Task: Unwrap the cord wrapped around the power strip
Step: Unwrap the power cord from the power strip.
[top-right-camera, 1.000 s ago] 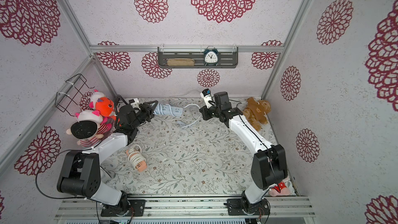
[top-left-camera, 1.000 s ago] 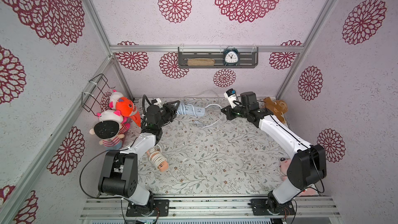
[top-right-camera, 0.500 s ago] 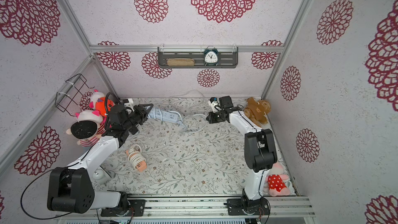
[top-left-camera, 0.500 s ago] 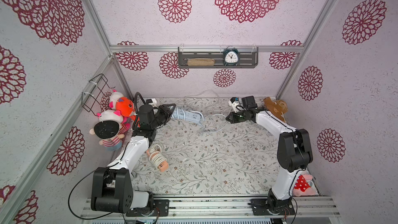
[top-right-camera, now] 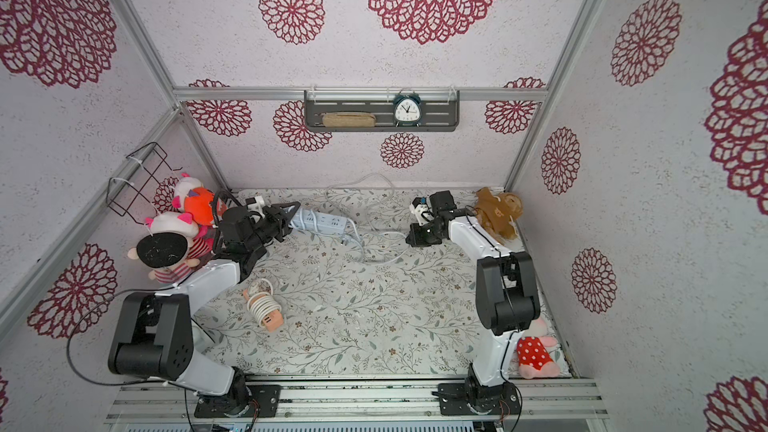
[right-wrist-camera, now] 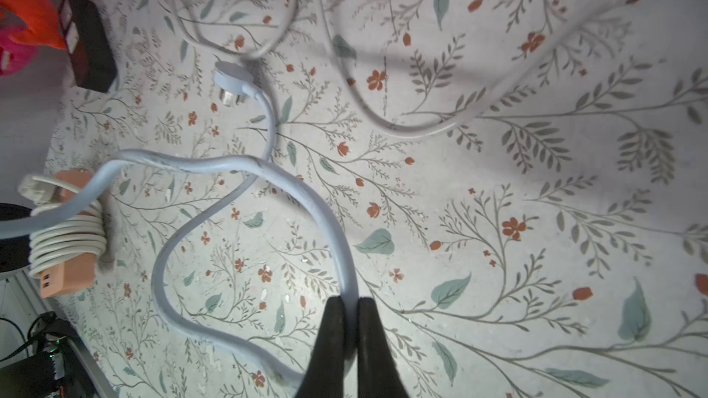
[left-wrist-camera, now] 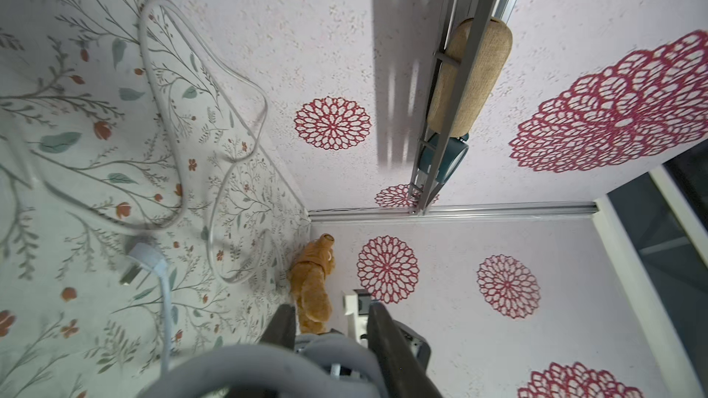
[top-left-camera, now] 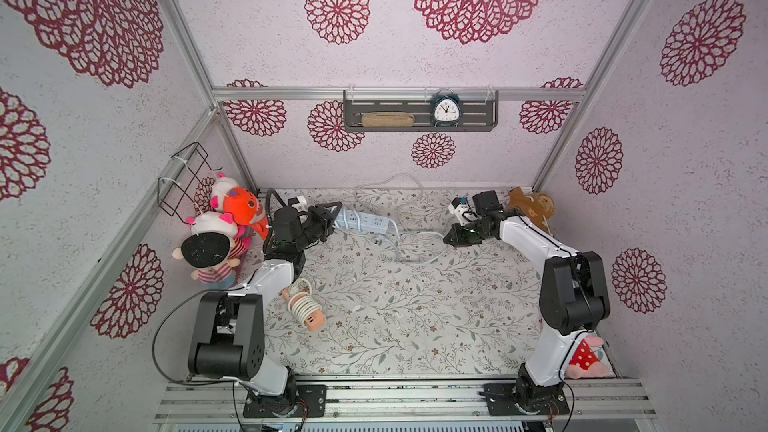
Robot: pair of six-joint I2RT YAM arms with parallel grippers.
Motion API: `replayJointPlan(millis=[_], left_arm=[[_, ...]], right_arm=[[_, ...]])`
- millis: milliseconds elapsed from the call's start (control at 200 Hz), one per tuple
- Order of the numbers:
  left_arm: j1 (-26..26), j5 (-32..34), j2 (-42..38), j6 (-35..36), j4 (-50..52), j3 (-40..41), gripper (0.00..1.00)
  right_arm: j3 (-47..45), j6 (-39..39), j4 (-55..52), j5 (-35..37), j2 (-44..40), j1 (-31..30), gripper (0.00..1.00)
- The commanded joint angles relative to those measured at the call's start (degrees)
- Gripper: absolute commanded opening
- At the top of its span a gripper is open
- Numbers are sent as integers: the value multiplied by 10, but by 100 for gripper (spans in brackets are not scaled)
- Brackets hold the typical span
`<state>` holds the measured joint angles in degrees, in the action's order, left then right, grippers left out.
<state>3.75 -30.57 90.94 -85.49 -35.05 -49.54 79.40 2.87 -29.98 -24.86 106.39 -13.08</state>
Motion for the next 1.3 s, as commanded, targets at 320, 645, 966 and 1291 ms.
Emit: replayJointPlan(millis=[320, 645, 966, 1291], left_arm=[[-79, 91, -25, -131, -153, 13, 0], [-103, 140, -60, -48, -34, 32, 0], [-5, 146, -88, 8, 48, -36, 0], [60, 170, -45, -14, 5, -76, 0]], right_arm=[[-130, -11, 20, 141, 23, 0, 0], [-180, -1, 51, 116, -3, 3, 0], [-157, 0, 77, -25, -120, -1, 21], [-152, 32, 174, -63, -190, -30, 60]])
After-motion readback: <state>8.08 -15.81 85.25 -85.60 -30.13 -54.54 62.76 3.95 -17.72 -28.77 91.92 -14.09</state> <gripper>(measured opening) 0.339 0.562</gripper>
